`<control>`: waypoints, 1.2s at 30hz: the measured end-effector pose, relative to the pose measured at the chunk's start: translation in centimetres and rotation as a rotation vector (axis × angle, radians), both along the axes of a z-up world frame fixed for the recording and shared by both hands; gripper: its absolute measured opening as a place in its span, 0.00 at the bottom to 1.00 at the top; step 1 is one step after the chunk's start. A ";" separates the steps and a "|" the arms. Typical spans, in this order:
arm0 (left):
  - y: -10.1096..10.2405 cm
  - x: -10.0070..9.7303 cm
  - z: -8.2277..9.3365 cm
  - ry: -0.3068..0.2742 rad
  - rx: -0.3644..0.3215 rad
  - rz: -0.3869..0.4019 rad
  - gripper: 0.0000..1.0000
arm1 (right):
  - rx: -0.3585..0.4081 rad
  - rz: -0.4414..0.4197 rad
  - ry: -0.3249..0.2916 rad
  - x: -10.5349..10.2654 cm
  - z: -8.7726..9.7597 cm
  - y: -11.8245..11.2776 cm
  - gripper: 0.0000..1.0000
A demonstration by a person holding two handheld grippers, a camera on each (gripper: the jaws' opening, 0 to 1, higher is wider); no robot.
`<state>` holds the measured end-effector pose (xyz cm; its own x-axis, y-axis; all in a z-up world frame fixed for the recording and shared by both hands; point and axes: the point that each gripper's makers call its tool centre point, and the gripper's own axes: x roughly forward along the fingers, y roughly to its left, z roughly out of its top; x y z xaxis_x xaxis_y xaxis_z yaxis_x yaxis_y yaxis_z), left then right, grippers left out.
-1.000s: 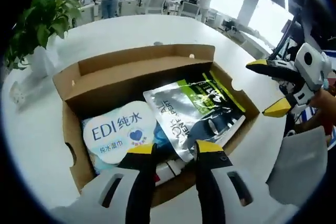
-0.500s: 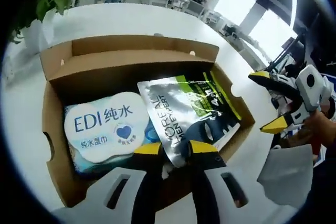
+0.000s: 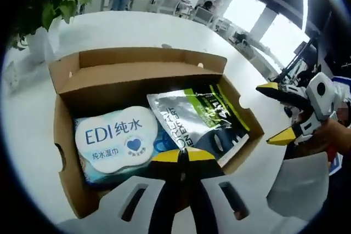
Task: Operate the shoe box by opening the lid, removing the specified soft item, and placing it in the target area until the item is outside and the box remains undamaged.
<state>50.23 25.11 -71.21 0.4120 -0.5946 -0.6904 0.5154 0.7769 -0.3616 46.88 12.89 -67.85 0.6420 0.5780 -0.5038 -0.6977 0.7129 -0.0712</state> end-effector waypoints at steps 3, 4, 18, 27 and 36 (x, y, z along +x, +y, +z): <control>-0.1 0.2 0.8 -0.008 -0.009 0.015 0.00 | 0.003 0.003 -0.002 0.0 0.1 0.3 0.63; -0.2 0.2 1.0 -0.014 -0.013 0.014 0.00 | 0.003 0.007 -0.002 0.0 0.1 0.4 0.63; -0.5 0.7 3.1 -0.012 -0.062 0.035 0.00 | -0.008 0.007 0.003 0.4 -0.3 0.2 0.60; -1.0 0.8 4.0 -0.016 -0.047 0.044 0.00 | 0.010 0.009 0.016 1.0 -1.0 1.6 0.56; -1.4 1.1 5.0 -0.028 -0.049 0.040 0.00 | 0.014 0.012 0.013 1.7 -1.5 3.2 0.45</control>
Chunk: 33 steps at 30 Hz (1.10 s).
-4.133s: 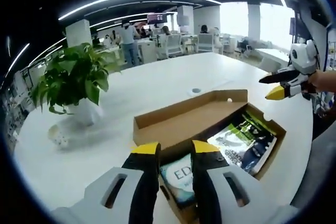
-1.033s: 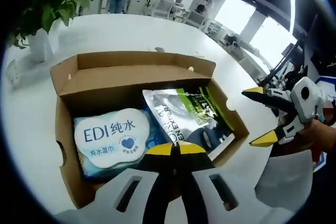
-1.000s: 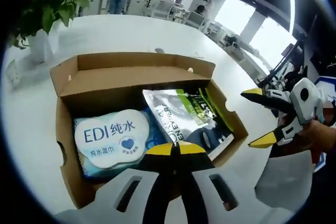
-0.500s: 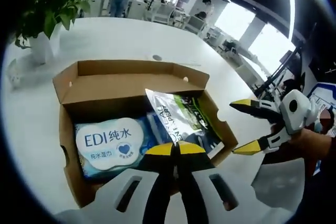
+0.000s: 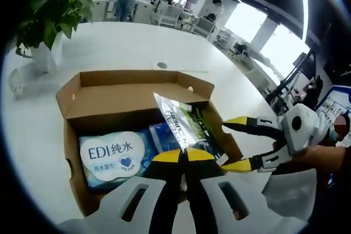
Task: Operate the shoe box by opening the lid, removing the specified soft item, and placing it in the target area until the item is outside and the box remains undamaged.
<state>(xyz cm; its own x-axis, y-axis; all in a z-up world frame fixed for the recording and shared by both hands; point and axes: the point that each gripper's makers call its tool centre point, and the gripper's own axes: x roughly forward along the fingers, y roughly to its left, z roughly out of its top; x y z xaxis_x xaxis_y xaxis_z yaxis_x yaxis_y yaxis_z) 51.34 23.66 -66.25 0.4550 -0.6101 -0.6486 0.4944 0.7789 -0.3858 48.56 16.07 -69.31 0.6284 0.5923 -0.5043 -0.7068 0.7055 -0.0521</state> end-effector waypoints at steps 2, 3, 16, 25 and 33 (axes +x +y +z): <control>-0.2 0.0 0.3 -0.003 -0.002 -0.003 0.00 | -0.010 0.006 -0.004 0.2 -0.3 0.2 0.41; -0.3 0.0 0.4 -0.003 -0.002 -0.003 0.00 | -0.021 0.010 -0.004 0.3 -0.5 0.2 0.40; -0.8 0.1 1.4 -0.039 0.009 -0.024 0.00 | -0.052 0.051 -0.016 -0.5 -0.9 1.5 0.11; -1.2 0.1 2.1 -0.055 0.008 -0.034 0.00 | -0.022 0.045 -0.010 -0.7 -0.3 1.5 0.00; -1.7 0.0 4.0 -0.103 0.002 -0.050 0.00 | 0.012 0.036 -0.013 -0.6 1.1 1.5 0.00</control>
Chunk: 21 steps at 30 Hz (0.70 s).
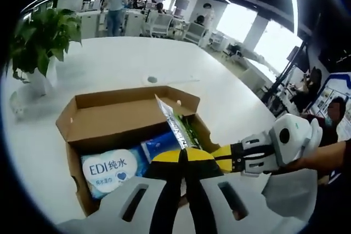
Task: Operate the shoe box by opening the lid, removing the specified soft item, and placing it in the target area until the item is outside and the box remains undamaged.
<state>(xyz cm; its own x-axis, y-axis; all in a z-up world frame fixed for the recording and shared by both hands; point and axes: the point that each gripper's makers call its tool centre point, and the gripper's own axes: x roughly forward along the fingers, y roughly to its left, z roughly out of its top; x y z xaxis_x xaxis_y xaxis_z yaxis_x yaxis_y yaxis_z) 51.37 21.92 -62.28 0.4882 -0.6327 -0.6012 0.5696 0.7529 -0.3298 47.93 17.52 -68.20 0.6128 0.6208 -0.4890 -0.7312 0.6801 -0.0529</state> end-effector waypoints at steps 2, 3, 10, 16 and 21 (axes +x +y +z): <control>0.0 0.0 0.4 -0.009 0.001 -0.002 0.00 | 0.004 -0.002 -0.004 0.0 0.3 0.0 0.00; 0.0 0.0 0.5 -0.014 0.001 -0.003 0.00 | 0.010 -0.006 -0.003 0.0 0.5 -0.1 0.00; 0.1 -0.2 1.9 -0.044 -0.016 -0.003 0.00 | 0.042 -0.025 -0.017 0.0 2.1 -0.4 0.00; -0.4 -0.3 2.9 -0.061 -0.040 -0.003 0.00 | 0.033 -0.024 -0.050 -0.2 3.4 -1.1 0.00; -1.1 -0.5 3.5 -0.075 -0.051 -0.017 0.00 | 0.024 -0.032 -0.065 -0.3 4.1 -1.9 0.00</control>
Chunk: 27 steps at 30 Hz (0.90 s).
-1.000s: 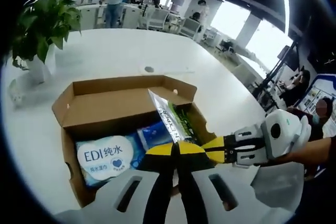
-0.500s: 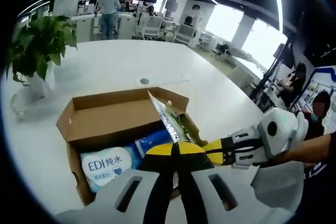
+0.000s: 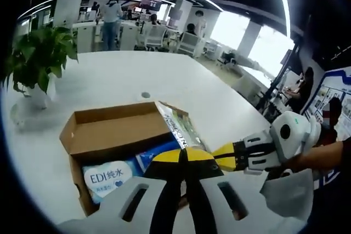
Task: Operate the shoe box by opening the lid, removing the specified soft item, and placing it in the target area until the item is outside and the box remains undamaged.
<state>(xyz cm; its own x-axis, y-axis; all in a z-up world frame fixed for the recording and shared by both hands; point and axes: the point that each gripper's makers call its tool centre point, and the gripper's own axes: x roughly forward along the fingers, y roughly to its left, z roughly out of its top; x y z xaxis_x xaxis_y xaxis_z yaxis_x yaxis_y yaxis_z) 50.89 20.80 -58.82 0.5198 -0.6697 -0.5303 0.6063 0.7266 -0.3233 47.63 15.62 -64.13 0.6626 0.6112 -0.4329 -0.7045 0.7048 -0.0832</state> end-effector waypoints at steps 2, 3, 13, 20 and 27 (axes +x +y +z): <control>-0.2 0.0 0.2 -0.004 -0.005 -0.001 0.00 | 0.004 -0.007 -0.003 0.0 0.3 -0.2 0.00; -0.2 0.0 0.3 -0.006 -0.009 -0.002 0.00 | 0.007 -0.011 -0.004 0.0 0.4 -0.4 0.00; -2.2 0.3 0.9 -0.008 -0.029 -0.023 0.00 | -0.015 -0.034 -0.025 0.0 1.0 -2.1 0.00; -4.6 0.4 0.2 0.000 -0.035 -0.048 0.00 | -0.029 -0.069 -0.019 -0.1 0.4 -4.4 0.00; -6.5 0.5 -0.7 0.016 -0.028 -0.076 0.00 | -0.044 -0.094 -0.004 -0.5 -0.7 -6.3 0.00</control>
<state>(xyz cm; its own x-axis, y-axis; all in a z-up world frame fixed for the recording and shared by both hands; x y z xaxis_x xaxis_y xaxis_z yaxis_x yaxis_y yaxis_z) 51.40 14.34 -59.49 0.4580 -0.7218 -0.5189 0.6541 0.6689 -0.3531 47.09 9.37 -64.84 0.7178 0.5271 -0.4549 -0.6353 0.7632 -0.1181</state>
